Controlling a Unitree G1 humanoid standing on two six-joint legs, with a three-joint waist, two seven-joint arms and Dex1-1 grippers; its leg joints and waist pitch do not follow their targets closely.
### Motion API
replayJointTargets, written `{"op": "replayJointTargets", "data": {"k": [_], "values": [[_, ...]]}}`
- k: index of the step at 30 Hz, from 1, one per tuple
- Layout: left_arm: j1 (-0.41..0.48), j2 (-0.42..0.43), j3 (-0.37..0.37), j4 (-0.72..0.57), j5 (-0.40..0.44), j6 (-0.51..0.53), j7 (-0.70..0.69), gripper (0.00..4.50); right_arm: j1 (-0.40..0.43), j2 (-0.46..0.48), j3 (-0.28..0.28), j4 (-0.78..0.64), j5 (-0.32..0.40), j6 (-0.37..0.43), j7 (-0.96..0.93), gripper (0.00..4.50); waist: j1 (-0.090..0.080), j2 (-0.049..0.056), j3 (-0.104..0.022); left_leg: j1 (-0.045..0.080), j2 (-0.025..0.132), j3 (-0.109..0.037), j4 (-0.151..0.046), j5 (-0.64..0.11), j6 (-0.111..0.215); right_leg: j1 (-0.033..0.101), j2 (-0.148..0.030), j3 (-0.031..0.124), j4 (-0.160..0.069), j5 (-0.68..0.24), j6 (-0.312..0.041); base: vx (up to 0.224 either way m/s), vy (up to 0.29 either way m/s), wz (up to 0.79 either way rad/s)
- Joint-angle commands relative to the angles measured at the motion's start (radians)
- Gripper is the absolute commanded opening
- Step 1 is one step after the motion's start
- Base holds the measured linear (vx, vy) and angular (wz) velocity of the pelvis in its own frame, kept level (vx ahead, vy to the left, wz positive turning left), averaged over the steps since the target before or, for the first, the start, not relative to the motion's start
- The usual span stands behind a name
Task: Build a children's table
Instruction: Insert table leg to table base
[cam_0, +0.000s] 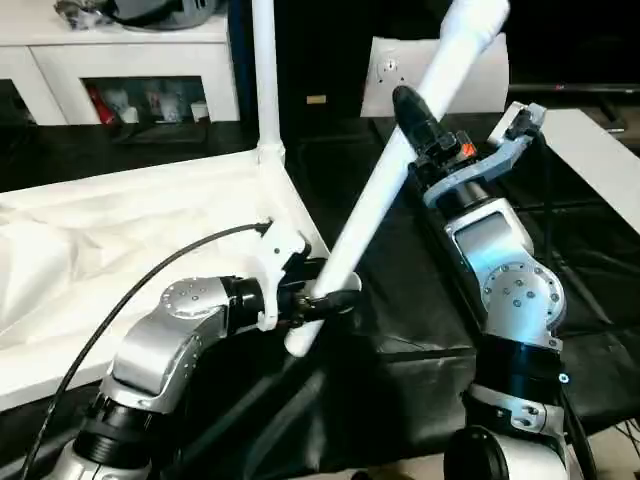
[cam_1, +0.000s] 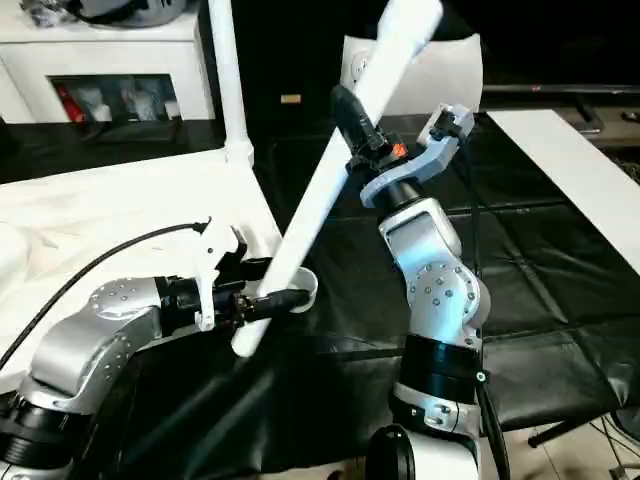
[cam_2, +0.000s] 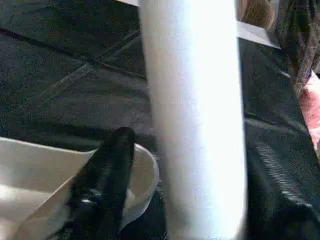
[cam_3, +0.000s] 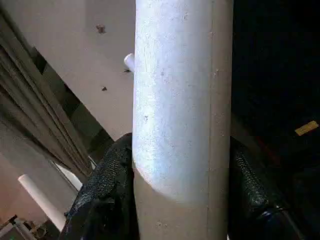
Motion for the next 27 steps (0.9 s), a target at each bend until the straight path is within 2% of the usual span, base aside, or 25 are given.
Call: {"op": "replayJointTargets", "data": {"k": [1, 2, 4, 5, 6, 9, 11, 15, 23, 24, 25, 27], "values": [[-0.006, 0.004, 0.001, -0.009, -0.003, -0.009, 0.006, 2.53, -0.011, 0.006, 0.011, -0.004, -0.002, -0.009, -0.001, 1.80, 0.004, 0.007, -0.071, -0.008, 0.002, 0.015, -0.048, 0.030, 0.040, 0.083, -0.043, 0.056, -0.036, 0.040, -0.181, 0.000, 0.000, 0.00], [-0.002, 0.006, 0.001, -0.011, -0.003, -0.012, 0.006, 2.42, -0.009, 0.004, 0.014, -0.004, -0.001, -0.010, 0.000, 1.80, 0.004, 0.007, -0.067, -0.007, 0.003, 0.016, -0.050, -0.005, 0.040, 0.082, -0.046, 0.056, -0.042, -0.014, -0.175, 0.000, 0.000, 0.00], [0.004, 0.008, 0.000, -0.013, 0.000, -0.018, 0.005, 2.34, -0.006, 0.000, 0.021, -0.004, 0.002, -0.014, -0.001, 1.80, 0.005, 0.008, -0.065, -0.007, 0.004, 0.016, -0.051, -0.024, 0.035, 0.081, -0.047, 0.056, -0.045, -0.053, -0.167, 0.000, 0.000, 0.00], [0.004, 0.008, 0.000, -0.013, 0.000, -0.018, 0.005, 2.34, -0.006, 0.000, 0.021, -0.004, 0.002, -0.014, -0.001, 1.80, 0.005, 0.008, -0.063, -0.006, 0.004, 0.017, -0.052, -0.044, 0.029, 0.080, -0.047, 0.056, -0.050, -0.093, -0.155, 0.000, 0.000, 0.00], [0.005, 0.008, 0.001, -0.013, 0.001, -0.023, 0.006, 2.08, -0.005, -0.002, 0.024, -0.003, 0.004, -0.018, -0.002, 1.80, 0.005, 0.008, -0.062, -0.006, 0.004, 0.017, -0.053, -0.052, 0.026, 0.079, -0.047, 0.056, -0.051, -0.112, -0.149, 0.000, 0.000, 0.00], [0.012, 0.011, 0.005, -0.020, -0.012, -0.017, -0.002, 1.92, -0.004, -0.006, 0.028, 0.004, 0.008, -0.030, -0.003, 1.80, 0.005, 0.009, -0.060, -0.005, 0.005, 0.016, -0.054, -0.089, 0.009, 0.075, -0.048, 0.054, -0.059, -0.202, -0.115, 0.000, 0.000, 0.00], [0.013, 0.014, 0.005, -0.021, -0.013, -0.018, -0.004, 1.68, -0.004, -0.008, 0.029, 0.006, 0.007, -0.034, -0.002, 1.80, 0.005, 0.010, -0.059, -0.005, 0.006, 0.015, -0.055, -0.098, 0.005, 0.072, -0.046, 0.054, -0.061, -0.217, -0.107, 0.000, 0.000, 0.00], [0.014, 0.021, 0.008, -0.027, -0.020, -0.010, -0.010, 1.57, -0.002, -0.011, 0.033, 0.008, 0.007, -0.041, -0.003, 1.79, 0.003, 0.010, -0.059, -0.004, 0.005, 0.014, -0.055, -0.120, -0.001, 0.070, -0.045, 0.053, -0.063, -0.237, -0.100, 0.000, 0.000, 0.00], [-0.002, 0.041, 0.018, -0.031, -0.031, 0.009, -0.016, 1.51, 0.007, -0.033, 0.043, 0.015, -0.002, -0.026, -0.013, 1.79, 0.004, 0.010, -0.063, -0.007, 0.004, 0.015, -0.051, -0.081, 0.006, 0.073, -0.045, 0.054, -0.054, -0.167, -0.116, 0.000, 0.000, 0.00], [-0.006, 0.044, 0.022, -0.030, -0.032, 0.013, -0.015, 1.51, 0.010, -0.040, 0.050, 0.017, -0.012, -0.028, -0.012, 2.35, 0.004, 0.010, -0.063, -0.007, 0.004, 0.015, -0.051, -0.081, 0.006, 0.073, -0.045, 0.054, -0.054, -0.167, -0.116, 0.000, 0.000, 0.00], [-0.009, 0.048, 0.025, -0.029, -0.032, 0.016, -0.014, 1.51, 0.015, -0.048, 0.056, 0.018, -0.020, -0.027, -0.010, 2.49, 0.004, 0.010, -0.064, -0.007, 0.004, 0.014, -0.050, -0.075, 0.007, 0.074, -0.044, 0.054, -0.053, -0.160, -0.115, 0.000, 0.000, 0.00], [-0.015, 0.054, 0.030, -0.026, -0.034, 0.019, -0.013, 1.51, 0.021, -0.059, 0.064, 0.021, -0.027, -0.025, -0.009, 2.49, 0.004, 0.010, -0.063, -0.007, 0.003, 0.015, -0.050, -0.075, 0.005, 0.073, -0.044, 0.053, -0.053, -0.164, -0.115, 0.000, 0.000, 0.00]]}}
